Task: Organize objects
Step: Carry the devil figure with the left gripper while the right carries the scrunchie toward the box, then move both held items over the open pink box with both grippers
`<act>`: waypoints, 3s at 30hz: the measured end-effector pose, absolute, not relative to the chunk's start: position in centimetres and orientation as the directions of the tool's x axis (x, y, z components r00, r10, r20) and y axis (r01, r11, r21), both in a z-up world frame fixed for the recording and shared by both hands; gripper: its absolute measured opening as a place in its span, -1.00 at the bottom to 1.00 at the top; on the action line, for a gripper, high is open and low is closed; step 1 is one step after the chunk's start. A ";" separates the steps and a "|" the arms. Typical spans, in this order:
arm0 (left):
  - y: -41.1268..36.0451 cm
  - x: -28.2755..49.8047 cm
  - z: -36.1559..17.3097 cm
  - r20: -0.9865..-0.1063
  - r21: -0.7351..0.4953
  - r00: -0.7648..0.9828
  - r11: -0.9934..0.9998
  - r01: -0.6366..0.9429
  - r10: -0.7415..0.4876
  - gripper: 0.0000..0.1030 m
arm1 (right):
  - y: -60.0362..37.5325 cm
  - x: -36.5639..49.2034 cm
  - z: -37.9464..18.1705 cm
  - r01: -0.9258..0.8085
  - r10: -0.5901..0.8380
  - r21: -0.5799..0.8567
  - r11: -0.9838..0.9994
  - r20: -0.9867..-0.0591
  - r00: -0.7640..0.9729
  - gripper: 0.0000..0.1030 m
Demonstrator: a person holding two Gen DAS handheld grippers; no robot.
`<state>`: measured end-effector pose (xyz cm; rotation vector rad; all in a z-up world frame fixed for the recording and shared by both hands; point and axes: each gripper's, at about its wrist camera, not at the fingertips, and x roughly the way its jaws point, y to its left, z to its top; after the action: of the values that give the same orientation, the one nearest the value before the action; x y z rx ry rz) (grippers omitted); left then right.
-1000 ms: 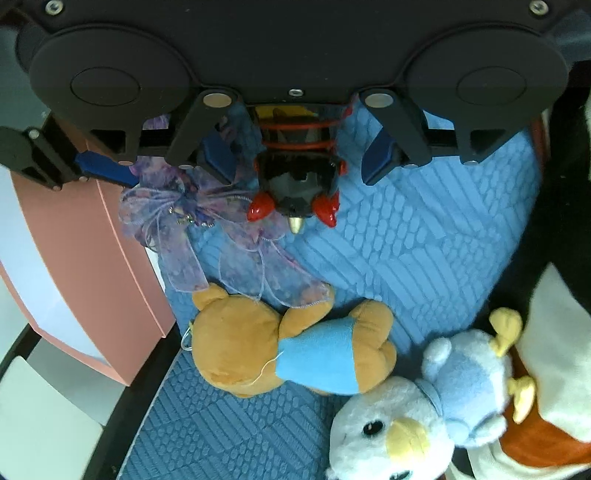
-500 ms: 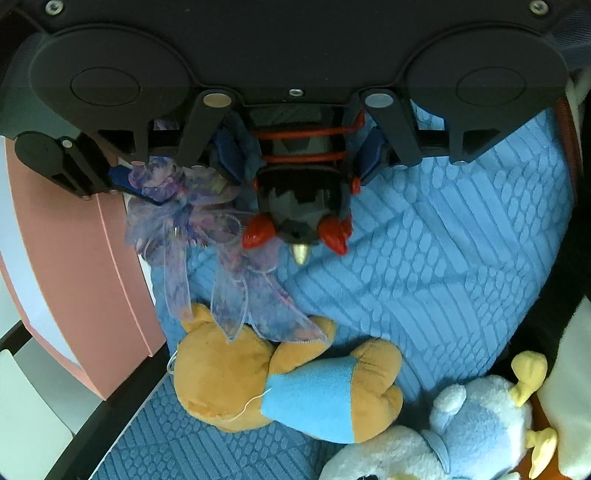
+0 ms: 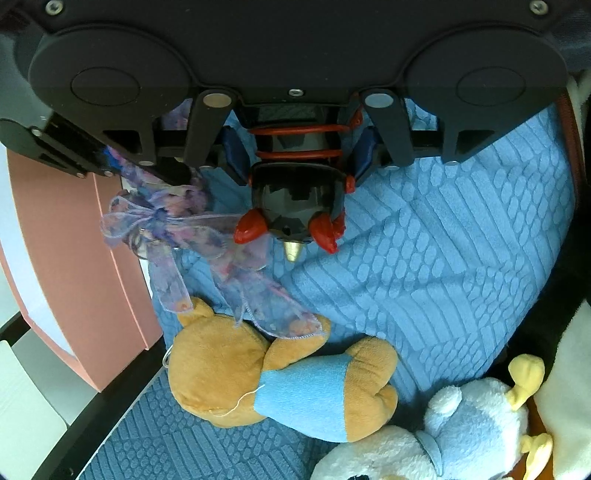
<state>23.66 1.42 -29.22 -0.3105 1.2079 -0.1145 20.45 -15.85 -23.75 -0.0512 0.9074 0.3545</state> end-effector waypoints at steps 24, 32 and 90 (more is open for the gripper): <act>1.6 19.4 -22.9 -0.836 -0.326 0.480 0.944 -0.047 -0.265 0.04 | -17.9 14.7 -18.0 -0.199 0.256 0.171 0.965 -0.779 0.573 -0.68; -0.3 17.1 -19.1 -0.824 -0.345 0.491 0.938 -0.036 -0.284 0.04 | -19.3 12.6 -13.7 -0.176 0.255 0.186 0.967 -0.770 0.585 -0.67; -27.1 28.8 -16.7 -0.866 -0.301 0.380 0.945 0.125 -0.326 0.05 | -44.0 19.8 -13.9 0.053 0.138 0.208 0.977 -0.800 0.584 -0.64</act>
<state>28.82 -27.12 -16.68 -0.1971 1.1467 -0.2903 19.83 -43.96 -13.86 0.2185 0.9481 0.0504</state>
